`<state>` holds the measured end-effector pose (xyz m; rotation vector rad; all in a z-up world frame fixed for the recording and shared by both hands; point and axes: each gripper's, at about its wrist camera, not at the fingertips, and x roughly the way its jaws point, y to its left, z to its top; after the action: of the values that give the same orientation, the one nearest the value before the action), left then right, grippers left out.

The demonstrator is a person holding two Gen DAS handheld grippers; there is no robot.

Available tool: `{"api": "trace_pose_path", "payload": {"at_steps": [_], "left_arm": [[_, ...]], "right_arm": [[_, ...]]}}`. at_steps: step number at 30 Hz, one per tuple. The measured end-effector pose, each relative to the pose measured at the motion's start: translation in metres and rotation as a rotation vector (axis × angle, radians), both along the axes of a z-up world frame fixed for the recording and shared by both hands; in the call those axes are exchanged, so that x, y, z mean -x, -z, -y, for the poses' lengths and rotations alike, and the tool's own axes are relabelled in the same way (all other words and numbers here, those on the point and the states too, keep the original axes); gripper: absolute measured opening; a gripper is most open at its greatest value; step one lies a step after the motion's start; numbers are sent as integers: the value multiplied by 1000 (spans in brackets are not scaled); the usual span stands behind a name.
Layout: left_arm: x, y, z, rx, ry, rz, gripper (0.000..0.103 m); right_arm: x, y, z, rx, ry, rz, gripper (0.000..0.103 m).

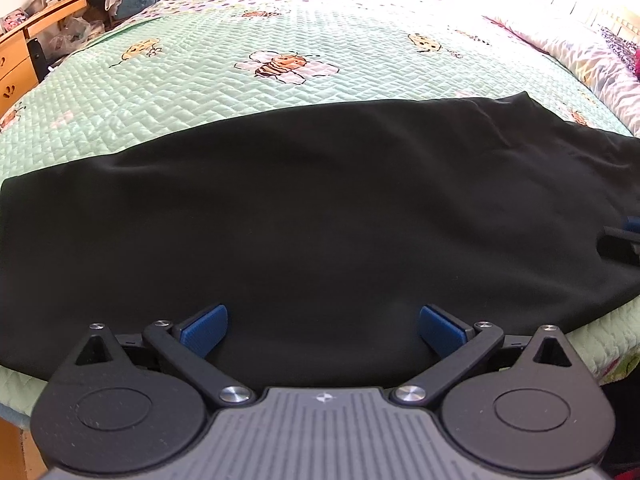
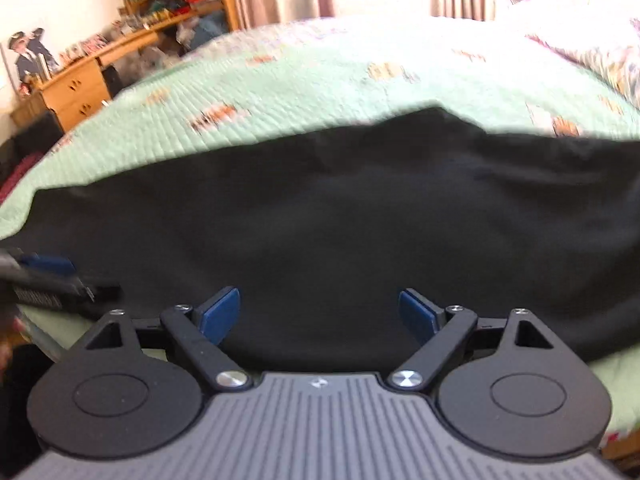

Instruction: Fold clothes

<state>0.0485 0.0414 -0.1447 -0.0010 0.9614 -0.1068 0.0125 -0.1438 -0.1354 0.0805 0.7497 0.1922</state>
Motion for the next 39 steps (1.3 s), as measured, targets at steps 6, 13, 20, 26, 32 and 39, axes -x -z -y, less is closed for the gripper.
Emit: {"api": "trace_pose_path", "payload": {"at_steps": [6,13,20,26,32,39], "left_arm": [[4,-1,-10,28,-2,3,102],[9,-7,-30,26,-46,16,102],[6,-9,-57,31,-118,9,102],[0,-9,-89,85,-179,-6,102],[-8,-10,-145,196,-302,-27,102],[-3,-6,-179,319,-327,-9,102]], "right_arm": [[-24,24,-23,-24,-61,-144,89],[-13,3,-38,-67,-127,-65,89],[-25,19,-30,-198,-101,-139,89],[-20,-7,-36,-246,-152,-143,89],[-41,-26,-33,-173,-124,-55,89],[-62,-31,-63,-119,-236,13,88]]}}
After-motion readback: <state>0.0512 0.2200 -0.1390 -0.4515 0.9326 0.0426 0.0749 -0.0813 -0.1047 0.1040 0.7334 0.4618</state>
